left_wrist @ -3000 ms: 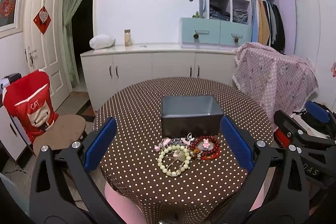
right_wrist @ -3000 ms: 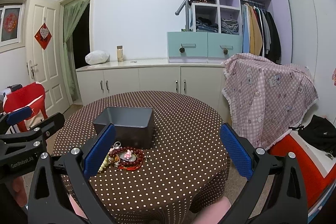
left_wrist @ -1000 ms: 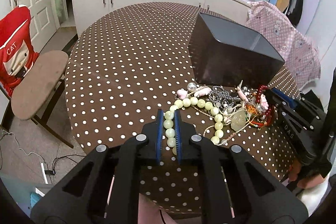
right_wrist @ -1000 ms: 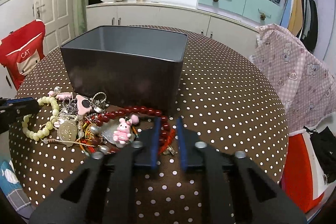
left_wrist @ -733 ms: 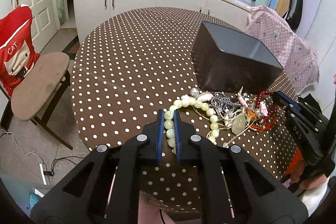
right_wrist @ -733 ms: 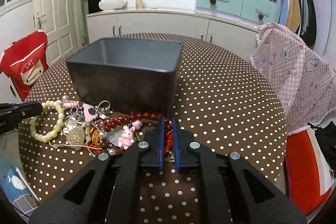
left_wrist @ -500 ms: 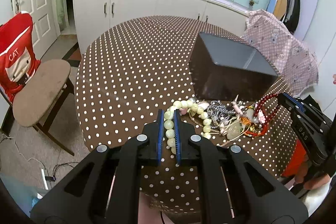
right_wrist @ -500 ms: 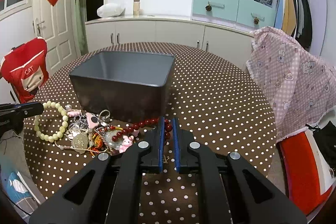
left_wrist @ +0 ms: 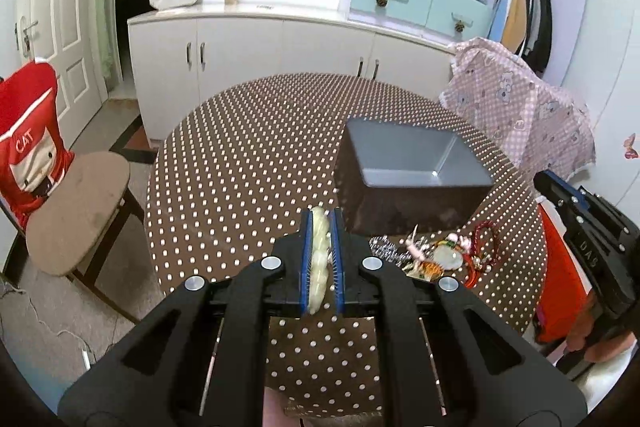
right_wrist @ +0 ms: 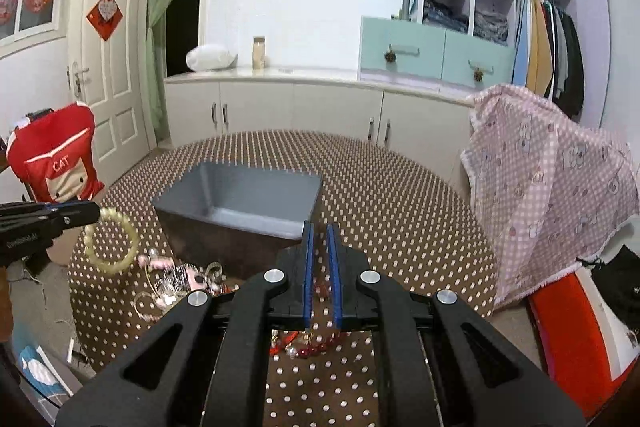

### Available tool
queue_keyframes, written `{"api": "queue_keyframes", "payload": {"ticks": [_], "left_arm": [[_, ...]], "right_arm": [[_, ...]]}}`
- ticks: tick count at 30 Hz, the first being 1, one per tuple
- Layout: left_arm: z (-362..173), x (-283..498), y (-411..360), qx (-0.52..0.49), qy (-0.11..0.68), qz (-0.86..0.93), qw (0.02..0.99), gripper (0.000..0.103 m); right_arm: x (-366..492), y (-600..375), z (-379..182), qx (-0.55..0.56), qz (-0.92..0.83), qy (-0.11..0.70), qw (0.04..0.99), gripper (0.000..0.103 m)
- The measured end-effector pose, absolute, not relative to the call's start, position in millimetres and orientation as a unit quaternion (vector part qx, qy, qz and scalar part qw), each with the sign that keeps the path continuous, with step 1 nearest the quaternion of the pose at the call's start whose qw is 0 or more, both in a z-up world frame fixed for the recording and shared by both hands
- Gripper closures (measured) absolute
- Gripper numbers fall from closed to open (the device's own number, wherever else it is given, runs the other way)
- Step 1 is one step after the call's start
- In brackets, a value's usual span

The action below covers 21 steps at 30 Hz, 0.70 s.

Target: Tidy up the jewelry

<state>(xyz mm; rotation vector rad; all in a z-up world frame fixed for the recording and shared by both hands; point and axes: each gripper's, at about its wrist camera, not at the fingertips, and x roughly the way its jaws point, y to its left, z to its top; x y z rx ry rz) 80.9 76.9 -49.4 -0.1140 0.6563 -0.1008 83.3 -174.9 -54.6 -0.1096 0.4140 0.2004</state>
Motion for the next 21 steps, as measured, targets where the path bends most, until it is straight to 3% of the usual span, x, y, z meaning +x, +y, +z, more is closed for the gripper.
{"api": "queue_keyframes", "payload": {"ticks": [9,11,13,14,16,17,21], "left_arm": [[-37.7,79.7,71.4,-0.04,0.297,-0.051,0.953,0.095],[-42.3,78.3,72.6,-0.034,0.297,-0.047,0.953,0.094],[-53.9,78.7,74.6,-0.029,0.319,-0.042,0.946,0.094],[-59.6,79.8,75.5,-0.031,0.333,-0.038,0.942,0.092],[-70.8,81.9,80.3,-0.041,0.358,-0.035,0.932,0.062],[-77.1,82.0,84.4,-0.05,0.364,-0.034,0.929,0.029],[-93.1,77.6,94.2,-0.07,0.37,-0.026,0.926,0.027]], "right_arm": [[88.9,-182.5,-55.8,-0.052,0.108,0.212,0.97,0.096],[95.9,-189.6,-69.9,-0.045,0.099,0.24,0.965,0.089],[102.5,-195.0,-85.5,-0.04,0.093,0.268,0.958,0.068],[104.8,-197.6,-91.5,-0.037,0.09,0.277,0.956,0.064],[109.9,-202.8,-103.5,-0.031,0.081,0.296,0.951,0.059],[112.4,-204.7,-108.2,-0.029,0.079,0.304,0.949,0.059],[121.2,-203.7,-122.4,-0.036,0.072,0.325,0.942,0.059]]}}
